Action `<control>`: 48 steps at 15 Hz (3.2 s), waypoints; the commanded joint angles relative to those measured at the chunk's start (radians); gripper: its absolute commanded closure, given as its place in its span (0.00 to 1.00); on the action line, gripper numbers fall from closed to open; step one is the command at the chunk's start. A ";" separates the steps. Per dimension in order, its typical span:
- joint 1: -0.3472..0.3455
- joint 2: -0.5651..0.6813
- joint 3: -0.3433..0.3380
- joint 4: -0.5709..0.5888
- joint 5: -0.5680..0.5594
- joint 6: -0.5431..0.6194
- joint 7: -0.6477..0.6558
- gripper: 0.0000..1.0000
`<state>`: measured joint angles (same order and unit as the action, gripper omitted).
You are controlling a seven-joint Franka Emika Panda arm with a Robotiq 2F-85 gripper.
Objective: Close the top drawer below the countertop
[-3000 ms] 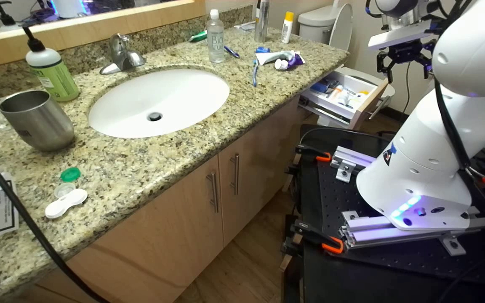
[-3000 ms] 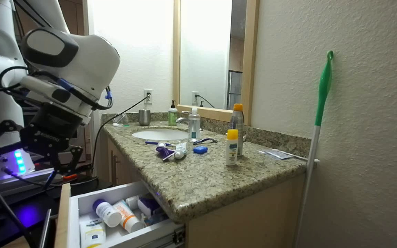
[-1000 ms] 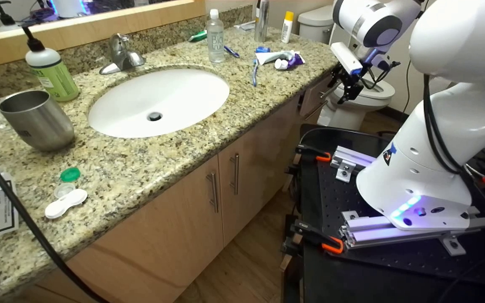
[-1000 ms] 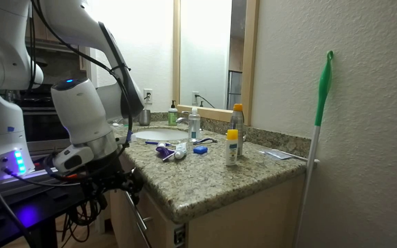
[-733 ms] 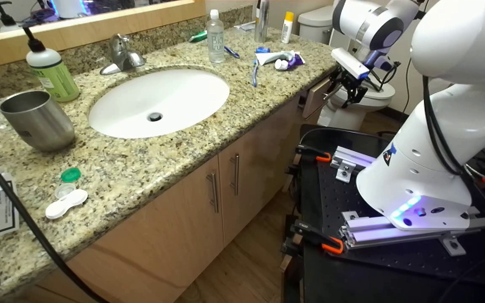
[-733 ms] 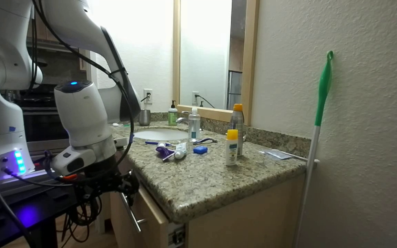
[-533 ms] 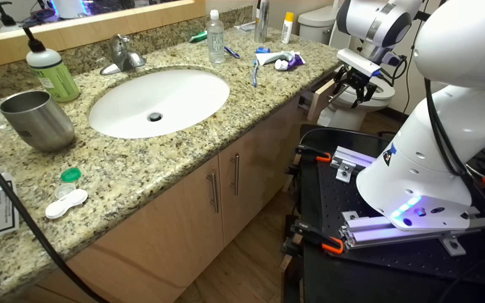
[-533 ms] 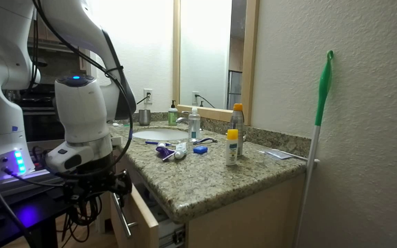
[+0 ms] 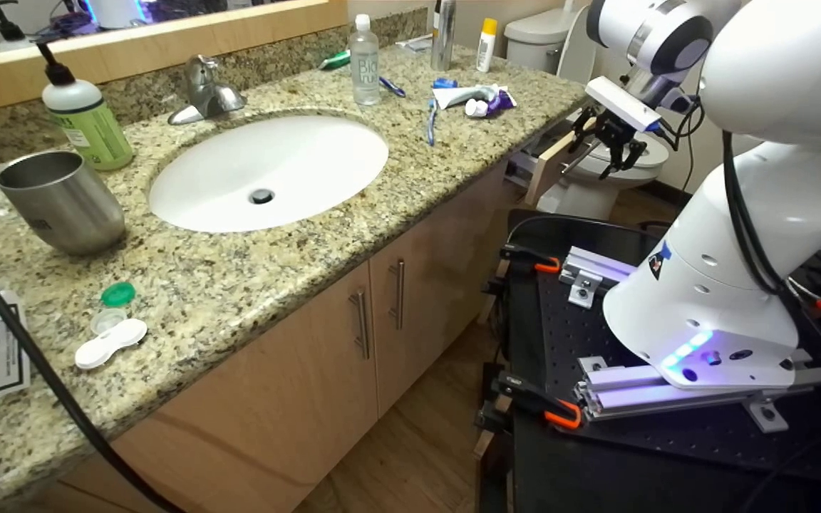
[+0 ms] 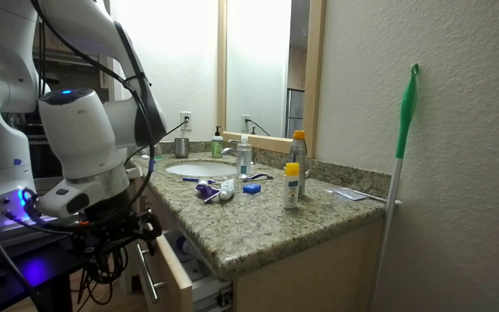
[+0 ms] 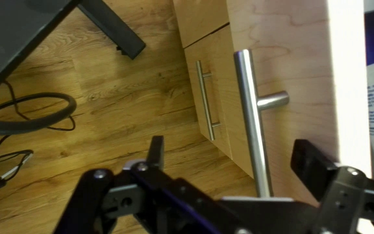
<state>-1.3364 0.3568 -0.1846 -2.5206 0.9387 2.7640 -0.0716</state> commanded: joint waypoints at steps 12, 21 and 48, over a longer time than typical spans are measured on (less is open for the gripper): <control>0.019 -0.103 -0.212 -0.061 -0.290 -0.095 -0.013 0.00; 0.051 -0.017 -0.078 -0.041 -0.079 0.024 0.062 0.00; 0.177 -0.141 -0.336 -0.096 -0.167 -0.170 -0.077 0.00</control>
<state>-1.1286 0.4113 -0.4586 -2.5860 0.8682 2.7143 -0.1850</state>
